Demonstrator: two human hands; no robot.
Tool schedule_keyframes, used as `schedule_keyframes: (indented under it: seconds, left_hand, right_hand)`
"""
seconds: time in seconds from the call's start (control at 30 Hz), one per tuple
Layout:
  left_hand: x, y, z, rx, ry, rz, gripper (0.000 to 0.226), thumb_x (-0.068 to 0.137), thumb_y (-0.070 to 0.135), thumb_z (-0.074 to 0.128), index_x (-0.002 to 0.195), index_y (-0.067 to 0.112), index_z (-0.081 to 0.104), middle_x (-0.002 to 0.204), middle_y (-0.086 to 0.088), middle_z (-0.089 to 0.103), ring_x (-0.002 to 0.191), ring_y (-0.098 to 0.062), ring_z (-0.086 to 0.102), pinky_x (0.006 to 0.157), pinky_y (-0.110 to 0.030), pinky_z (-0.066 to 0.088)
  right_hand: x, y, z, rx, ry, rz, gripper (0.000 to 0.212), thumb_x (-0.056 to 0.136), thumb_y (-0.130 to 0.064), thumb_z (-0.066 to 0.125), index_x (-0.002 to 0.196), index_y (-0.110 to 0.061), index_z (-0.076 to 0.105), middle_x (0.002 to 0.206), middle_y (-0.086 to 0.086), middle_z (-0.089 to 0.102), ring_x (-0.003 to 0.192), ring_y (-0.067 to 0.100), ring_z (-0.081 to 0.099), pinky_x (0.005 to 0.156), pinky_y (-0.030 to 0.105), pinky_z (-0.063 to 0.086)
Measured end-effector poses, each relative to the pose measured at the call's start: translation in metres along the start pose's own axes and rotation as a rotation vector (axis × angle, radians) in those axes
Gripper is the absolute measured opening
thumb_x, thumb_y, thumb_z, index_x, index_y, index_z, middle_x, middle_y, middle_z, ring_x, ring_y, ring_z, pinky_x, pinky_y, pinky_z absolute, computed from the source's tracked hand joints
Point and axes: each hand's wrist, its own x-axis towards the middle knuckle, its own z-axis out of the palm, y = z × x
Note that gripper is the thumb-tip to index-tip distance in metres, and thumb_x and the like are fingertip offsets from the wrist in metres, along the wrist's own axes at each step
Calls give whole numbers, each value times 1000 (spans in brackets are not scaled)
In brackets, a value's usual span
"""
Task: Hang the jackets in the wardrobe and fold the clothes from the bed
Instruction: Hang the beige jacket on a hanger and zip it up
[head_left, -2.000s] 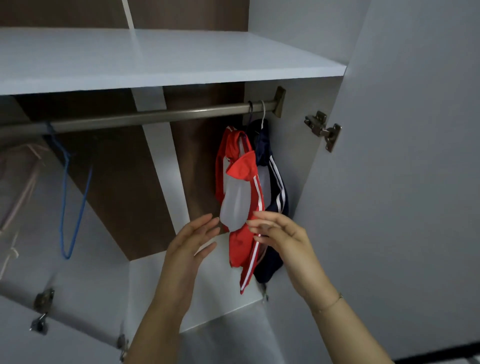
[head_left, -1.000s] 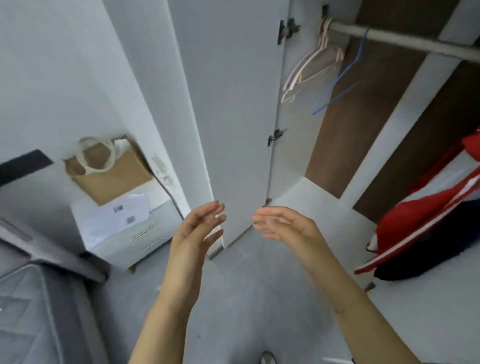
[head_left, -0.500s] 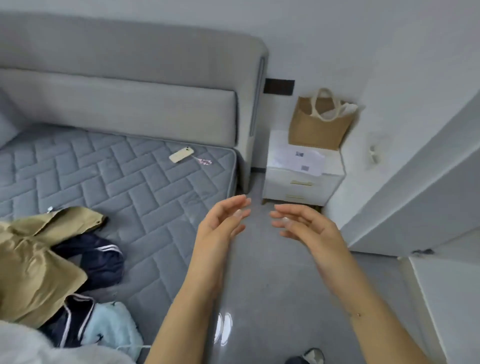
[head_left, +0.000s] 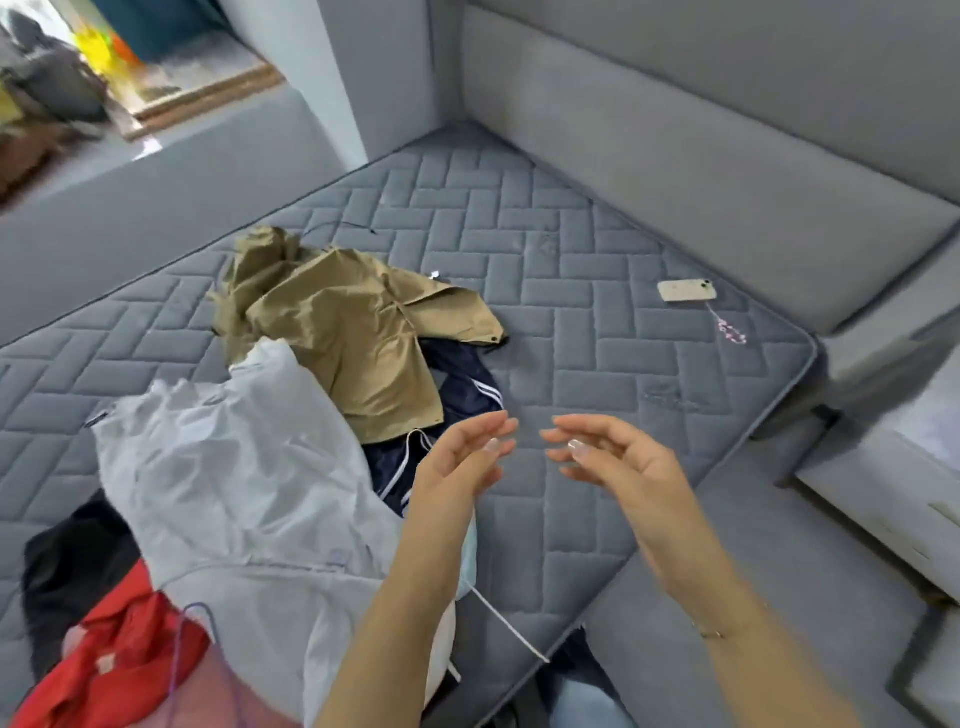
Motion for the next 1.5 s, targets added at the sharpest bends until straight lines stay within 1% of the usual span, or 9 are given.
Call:
schedule_keyframes:
  seconds: [0.1, 0.27, 0.5, 0.9, 1.03, 1.1, 1.2, 1.3, 1.5]
  left_hand:
    - [22, -2, -21, -21, 121, -21, 24, 96, 9, 55, 114, 20, 68, 111, 5, 73, 104, -11, 67, 88, -25, 53]
    - [68, 5, -44, -64, 326, -44, 23, 94, 8, 58, 108, 20, 72, 108, 2, 74, 107, -16, 67, 96, -34, 51]
    - [149, 5, -80, -41, 409, -36, 23, 92, 12, 62, 107, 27, 71, 110, 9, 72, 107, -8, 65, 91, -28, 49]
    - [384, -122, -143, 264, 468, -261, 33, 91, 22, 67, 123, 17, 61, 121, 3, 63, 110, -10, 59, 91, -27, 49]
    - [460, -200, -156, 615, 505, -255, 67, 86, 32, 70, 142, 15, 39, 143, -4, 38, 135, -21, 36, 111, -39, 34]
    - [488, -237, -165, 841, 386, -345, 95, 83, 46, 70, 154, 19, 13, 161, -2, 9, 149, -24, 6, 118, -52, 15]
    - [512, -292, -187, 974, 239, -447, 113, 81, 62, 64, 154, 24, -13, 161, 4, -21, 148, -20, -21, 115, -65, -2]
    - [511, -341, -197, 1143, 186, -459, 103, 86, 70, 47, 152, 26, -19, 159, 8, -27, 146, -18, -27, 109, -68, -10]
    - [515, -375, -195, 1113, 321, -370, 68, 100, 51, 26, 153, 31, -13, 159, 15, -25, 144, -10, -28, 107, -62, -21]
  right_hand:
    - [41, 8, 18, -32, -95, 52, 26, 96, 0, 53, 106, -17, 70, 102, -1, 76, 95, 14, 70, 85, 24, 55]
    - [117, 6, 40, -97, -265, 99, 25, 95, 1, 55, 103, -17, 70, 99, -2, 76, 92, 12, 71, 81, 21, 54]
    - [219, 19, 74, -203, -404, 104, 23, 94, -5, 58, 105, -21, 70, 99, -6, 75, 95, 11, 69, 82, 19, 52]
    - [398, 135, 103, -169, -313, 148, 20, 96, -13, 59, 104, -26, 71, 107, -12, 73, 104, 7, 66, 90, 23, 53]
    - [440, 192, 94, -122, -282, 158, 20, 96, -13, 58, 107, -25, 70, 109, -11, 73, 107, 6, 66, 92, 21, 52]
    - [448, 220, 84, -120, -259, 183, 20, 96, -14, 58, 108, -26, 70, 109, -11, 73, 108, 6, 65, 93, 22, 52]
    - [448, 262, 68, -163, -233, 214, 21, 96, -16, 59, 108, -29, 71, 110, -14, 72, 110, 3, 63, 99, 31, 48]
    - [440, 299, 52, -203, -221, 245, 21, 96, -16, 59, 107, -29, 72, 110, -15, 71, 108, 0, 62, 103, 36, 47]
    - [435, 333, 44, -204, -222, 298, 21, 98, -15, 55, 108, -26, 70, 110, -16, 71, 108, 1, 62, 100, 33, 48]
